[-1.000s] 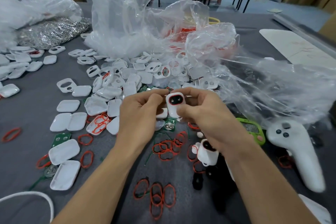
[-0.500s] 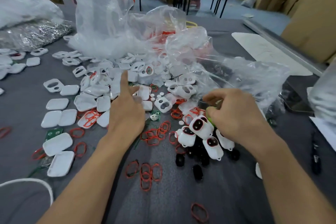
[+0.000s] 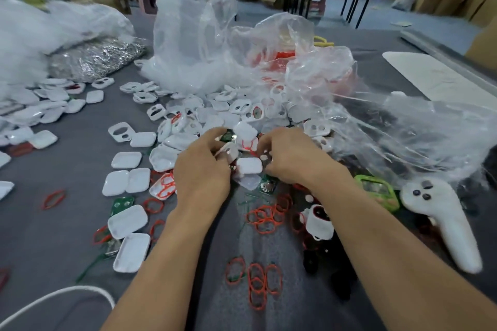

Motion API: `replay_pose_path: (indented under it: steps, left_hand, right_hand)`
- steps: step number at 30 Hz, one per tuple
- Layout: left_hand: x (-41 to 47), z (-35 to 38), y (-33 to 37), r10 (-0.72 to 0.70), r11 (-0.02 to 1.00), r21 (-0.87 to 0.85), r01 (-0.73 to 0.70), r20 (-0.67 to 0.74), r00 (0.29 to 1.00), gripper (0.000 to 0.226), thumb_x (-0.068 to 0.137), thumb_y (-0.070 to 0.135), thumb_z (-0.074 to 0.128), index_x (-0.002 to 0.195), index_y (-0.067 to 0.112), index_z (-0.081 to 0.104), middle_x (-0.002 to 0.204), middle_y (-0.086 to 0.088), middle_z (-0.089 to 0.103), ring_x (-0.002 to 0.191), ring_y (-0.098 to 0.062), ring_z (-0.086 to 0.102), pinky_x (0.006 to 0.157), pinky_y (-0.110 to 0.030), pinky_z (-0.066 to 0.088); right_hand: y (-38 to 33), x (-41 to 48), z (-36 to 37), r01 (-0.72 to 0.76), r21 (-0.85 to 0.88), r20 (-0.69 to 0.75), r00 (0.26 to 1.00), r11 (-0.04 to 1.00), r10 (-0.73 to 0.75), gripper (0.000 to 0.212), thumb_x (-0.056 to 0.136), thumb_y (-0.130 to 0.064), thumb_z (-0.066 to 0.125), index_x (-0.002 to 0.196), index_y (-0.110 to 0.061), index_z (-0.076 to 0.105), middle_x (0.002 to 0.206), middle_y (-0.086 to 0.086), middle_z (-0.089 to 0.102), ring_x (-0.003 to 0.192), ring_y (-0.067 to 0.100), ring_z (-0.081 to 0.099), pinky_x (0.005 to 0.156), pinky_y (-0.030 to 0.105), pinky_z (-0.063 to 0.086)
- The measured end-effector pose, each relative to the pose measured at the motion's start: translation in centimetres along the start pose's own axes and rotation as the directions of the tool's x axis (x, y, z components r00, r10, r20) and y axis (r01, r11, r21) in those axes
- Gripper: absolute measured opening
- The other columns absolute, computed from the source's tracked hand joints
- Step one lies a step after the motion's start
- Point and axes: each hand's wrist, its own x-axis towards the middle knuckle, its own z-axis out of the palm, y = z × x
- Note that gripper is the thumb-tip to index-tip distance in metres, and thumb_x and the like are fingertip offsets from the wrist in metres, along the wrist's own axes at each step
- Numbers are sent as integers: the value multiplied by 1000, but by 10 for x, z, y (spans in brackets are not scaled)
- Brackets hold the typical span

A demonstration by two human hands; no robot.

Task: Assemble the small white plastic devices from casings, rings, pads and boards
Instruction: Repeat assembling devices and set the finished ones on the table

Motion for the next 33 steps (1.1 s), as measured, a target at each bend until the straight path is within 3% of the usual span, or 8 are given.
replay_pose_path:
  steps: [6, 10, 15, 19, 21, 23, 25, 33]
  left_hand:
    - [6, -1, 0, -47, 988, -144, 50, 26, 999, 33, 84, 21, 70, 77, 53, 67, 80, 35, 70, 83, 14, 66, 74, -7, 47]
    - [-4, 1, 10, 55, 998, -31, -55, -5, 998, 38, 85, 24, 70, 121, 39, 70, 109, 29, 68, 106, 7, 58, 84, 1, 35]
    - [-22, 8, 28, 362, 930, -161, -329, 256, 896, 65, 79, 20, 72, 133, 54, 59, 125, 38, 63, 114, 16, 58, 92, -1, 41]
    - [-22, 10, 26, 336, 931, -221, -291, 205, 919, 43, 82, 24, 83, 107, 57, 73, 119, 37, 67, 111, 19, 59, 95, -9, 46]
    - [-20, 9, 29, 196, 953, -254, -163, 109, 975, 25, 83, 42, 79, 88, 65, 71, 89, 34, 73, 86, 12, 68, 77, -15, 53]
    - [-16, 8, 29, 19, 931, -364, -2, 42, 999, 11, 85, 43, 76, 79, 52, 76, 70, 18, 74, 63, 1, 68, 58, -16, 50]
    - [-12, 6, 29, -102, 865, -485, 126, 75, 992, 14, 89, 32, 76, 76, 37, 79, 64, 3, 72, 52, -10, 66, 51, -19, 50]
    - [-8, 6, 29, -206, 699, -601, 388, 350, 914, 14, 91, 24, 75, 82, 18, 84, 74, -1, 73, 43, -12, 54, 48, -20, 47]
  right_hand:
    - [12, -18, -1, -47, 192, -189, 978, 980, 84, 41, 77, -4, 66, 108, -27, 80, 106, 1, 78, 98, 22, 71, 91, 31, 57]
    - [20, -24, 3, -22, 454, -385, 897, 891, 218, 34, 83, 3, 65, 96, -24, 82, 89, -8, 79, 84, 6, 74, 81, 15, 56]
    - [13, -22, 6, 9, 975, -106, 899, 224, 425, 33, 83, 15, 69, 91, -16, 76, 81, 2, 79, 71, 18, 76, 66, 31, 62]
    - [12, -25, 8, -87, 995, 65, 950, 57, 305, 23, 94, 10, 60, 94, -7, 76, 81, 11, 78, 67, 21, 75, 55, 25, 57]
    - [20, -28, 4, -77, 976, 2, 938, 202, 346, 24, 98, -8, 63, 81, -14, 78, 74, 3, 78, 64, 14, 73, 57, 24, 57]
    - [38, -32, -4, -92, 700, -208, 922, 708, 326, 19, 91, -22, 73, 73, -26, 79, 67, -14, 74, 59, -1, 66, 58, 15, 50]
    - [48, -41, -14, -153, 319, -113, 974, 935, 197, 15, 79, -26, 82, 70, -36, 77, 64, -26, 70, 61, -9, 64, 58, 11, 47]
    - [32, -50, -2, -201, -68, -68, 978, 977, 196, 14, 83, -20, 76, 89, -32, 73, 84, -4, 72, 83, 23, 70, 74, 33, 59]
